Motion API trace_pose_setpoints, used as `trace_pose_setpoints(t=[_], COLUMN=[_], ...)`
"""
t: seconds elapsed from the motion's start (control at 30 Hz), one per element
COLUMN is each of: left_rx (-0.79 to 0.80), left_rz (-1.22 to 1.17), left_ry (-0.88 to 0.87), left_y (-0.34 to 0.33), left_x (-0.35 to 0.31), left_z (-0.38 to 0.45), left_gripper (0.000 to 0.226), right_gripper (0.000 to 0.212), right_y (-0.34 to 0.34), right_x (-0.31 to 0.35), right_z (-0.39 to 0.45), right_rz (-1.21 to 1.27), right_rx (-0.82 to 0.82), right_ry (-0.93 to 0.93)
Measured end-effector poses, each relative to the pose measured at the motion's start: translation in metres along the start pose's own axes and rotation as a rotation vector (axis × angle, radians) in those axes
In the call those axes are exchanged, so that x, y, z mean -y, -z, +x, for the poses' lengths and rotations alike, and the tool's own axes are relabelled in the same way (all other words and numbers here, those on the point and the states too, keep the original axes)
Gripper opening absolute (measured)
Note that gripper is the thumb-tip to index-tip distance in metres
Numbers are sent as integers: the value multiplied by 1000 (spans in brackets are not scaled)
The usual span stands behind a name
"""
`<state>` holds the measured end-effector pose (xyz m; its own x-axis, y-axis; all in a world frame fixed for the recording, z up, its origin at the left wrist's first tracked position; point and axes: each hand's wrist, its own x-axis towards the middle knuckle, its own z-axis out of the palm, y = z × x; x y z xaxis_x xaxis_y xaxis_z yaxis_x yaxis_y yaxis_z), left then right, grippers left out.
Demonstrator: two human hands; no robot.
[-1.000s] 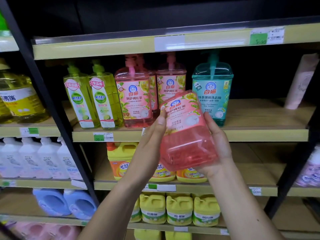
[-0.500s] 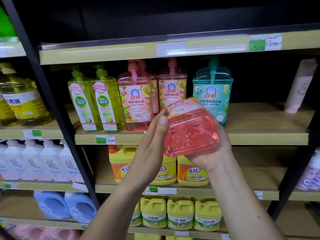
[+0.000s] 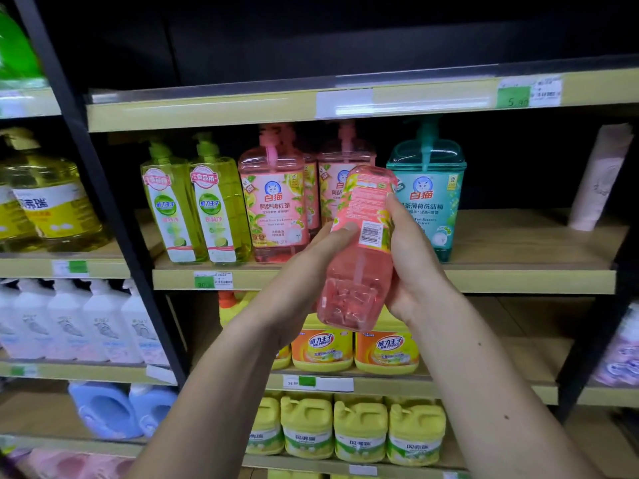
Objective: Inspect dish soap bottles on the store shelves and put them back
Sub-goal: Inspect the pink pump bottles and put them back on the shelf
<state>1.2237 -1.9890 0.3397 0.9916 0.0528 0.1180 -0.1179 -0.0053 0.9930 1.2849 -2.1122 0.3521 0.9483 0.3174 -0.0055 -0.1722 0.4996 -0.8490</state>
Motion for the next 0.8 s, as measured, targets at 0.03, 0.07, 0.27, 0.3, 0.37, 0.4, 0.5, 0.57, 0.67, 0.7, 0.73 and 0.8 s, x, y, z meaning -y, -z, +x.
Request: trace_pose_setpoints(t=[0.03, 0.07, 0.27, 0.3, 0.37, 0.4, 0.5, 0.57, 0.67, 0.7, 0.73, 0.8], left_rx=[-4, 1, 49, 60, 54, 36, -65, -153, -212, -218, -220, -213], left_rz=[1, 1, 22, 52, 81, 73, -1, 36, 85, 80, 81, 83], left_ry=[-5, -16, -120, -151, -190, -202, -224, -260, -308, -309, -310, -318], left_y=[-2, -2, -1, 1, 4, 3, -7, -13, -15, -14, -14, -14], left_x=[2, 6, 24, 31, 48, 56, 75, 81, 84, 84, 84, 82], left_z=[0, -1, -11, -15, -23, -26, -34, -36, -36, -37, -37, -38], left_gripper=[58, 57, 57, 65, 80, 84, 87, 78, 71, 70, 69, 69], right_gripper=[54, 57, 56, 62, 62, 61, 68, 71, 68, 68, 69, 76], right_y=[1, 2, 17, 22, 33, 38, 47, 51, 52, 52, 51, 49], right_x=[0, 0, -15, -22, -36, -44, -71, -85, -93, -93, -92, -89], right_z=[0, 1, -10, -13, -18, -20, -22, -22, -22, -21, -21, -21], right_rz=[6, 2, -197, -221, -236, -234, -233, -260, -302, -301, -297, -290], right_rx=[-1, 0, 20, 26, 67, 96, 143, 145, 161, 173, 184, 202], right_ry=[-6, -11, 90, 150, 298, 346, 452, 506, 535, 527, 517, 501])
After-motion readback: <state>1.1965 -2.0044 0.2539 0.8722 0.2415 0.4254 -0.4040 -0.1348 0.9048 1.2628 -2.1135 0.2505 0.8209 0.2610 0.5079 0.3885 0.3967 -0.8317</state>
